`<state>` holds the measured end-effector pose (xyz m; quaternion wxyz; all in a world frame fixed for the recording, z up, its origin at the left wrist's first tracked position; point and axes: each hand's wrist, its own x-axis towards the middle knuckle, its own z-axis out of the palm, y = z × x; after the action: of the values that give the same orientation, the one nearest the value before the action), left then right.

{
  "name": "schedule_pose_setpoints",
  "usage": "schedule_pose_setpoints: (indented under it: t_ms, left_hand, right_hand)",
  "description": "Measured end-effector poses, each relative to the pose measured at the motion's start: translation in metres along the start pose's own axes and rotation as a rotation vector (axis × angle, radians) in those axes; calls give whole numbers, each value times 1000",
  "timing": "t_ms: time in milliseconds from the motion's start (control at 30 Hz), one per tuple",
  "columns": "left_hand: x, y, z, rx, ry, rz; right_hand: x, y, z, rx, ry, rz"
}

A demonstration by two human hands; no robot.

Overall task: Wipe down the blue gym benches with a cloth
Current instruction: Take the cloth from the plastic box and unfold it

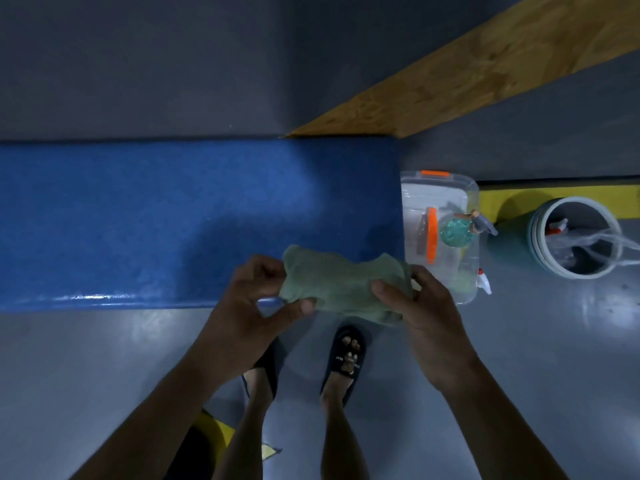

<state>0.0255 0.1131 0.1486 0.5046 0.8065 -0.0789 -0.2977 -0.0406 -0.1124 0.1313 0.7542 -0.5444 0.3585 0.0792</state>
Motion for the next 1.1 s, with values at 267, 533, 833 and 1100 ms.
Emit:
schedule_pose_setpoints:
  t_ms: [267, 533, 833, 1100]
  left_hand:
    - [-4, 0, 9, 149, -18, 201]
    - [2, -15, 31, -332, -182, -231]
    - [33, -45, 58, -571, -243, -390]
    - [53, -58, 77, -648, -55, -343]
  right_hand:
    - [-18, 7, -1, -391, -61, -150]
    - [-14, 33, -28, -661, -126, -118]
    - [12, 51, -45, 103, -232, 360]
    - [35, 56, -55, 66, -14, 161]
